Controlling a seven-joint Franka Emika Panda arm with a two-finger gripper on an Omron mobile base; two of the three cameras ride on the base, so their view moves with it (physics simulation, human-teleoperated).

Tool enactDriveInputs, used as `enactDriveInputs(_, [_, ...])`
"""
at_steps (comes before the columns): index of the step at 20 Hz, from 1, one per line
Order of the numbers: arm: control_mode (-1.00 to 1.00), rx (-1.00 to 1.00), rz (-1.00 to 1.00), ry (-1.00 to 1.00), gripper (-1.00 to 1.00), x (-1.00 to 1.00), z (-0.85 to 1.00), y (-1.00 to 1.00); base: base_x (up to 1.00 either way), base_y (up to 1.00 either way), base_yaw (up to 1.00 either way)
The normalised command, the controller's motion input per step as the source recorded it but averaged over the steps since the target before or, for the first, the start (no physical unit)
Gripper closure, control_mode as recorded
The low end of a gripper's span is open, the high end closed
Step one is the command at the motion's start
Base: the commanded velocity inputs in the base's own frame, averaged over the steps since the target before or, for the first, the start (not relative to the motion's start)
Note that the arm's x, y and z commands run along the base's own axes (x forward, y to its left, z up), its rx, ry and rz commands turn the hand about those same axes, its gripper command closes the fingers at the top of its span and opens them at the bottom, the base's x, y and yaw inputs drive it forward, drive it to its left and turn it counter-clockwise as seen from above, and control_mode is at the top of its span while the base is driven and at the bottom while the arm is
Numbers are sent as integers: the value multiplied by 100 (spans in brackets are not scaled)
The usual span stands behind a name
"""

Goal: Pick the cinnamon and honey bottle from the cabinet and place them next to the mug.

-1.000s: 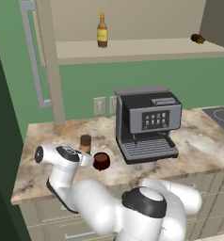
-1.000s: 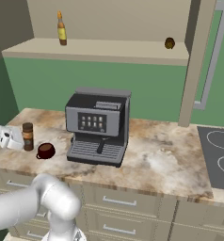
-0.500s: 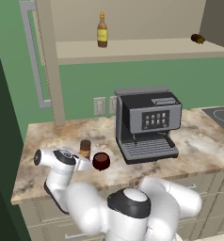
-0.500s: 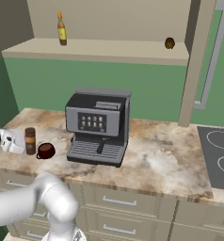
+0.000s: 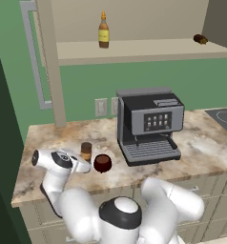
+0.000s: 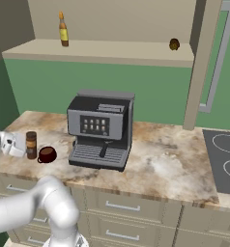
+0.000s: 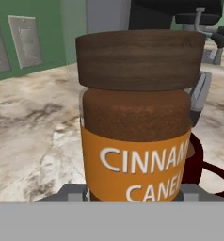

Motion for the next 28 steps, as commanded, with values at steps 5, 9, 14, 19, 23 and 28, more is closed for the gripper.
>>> enactDriveInputs(5, [-100,-5,-2,0,100,1,-1,3,0,0,0])
enactDriveInputs(9, [-100,-8,0,-2,100,0,0,2,0,0,0])
enactDriveInputs(14, [-100,-11,0,-6,100,0,0,0,0,0,0])
enactDriveInputs(19, [-100,-7,0,-8,100,0,-2,0,0,0,0])
enactDriveInputs(23, [-100,0,0,-2,100,0,-3,0,0,0,0])
enactDriveInputs(28, [-100,2,0,-1,100,0,0,0,0,0,0])
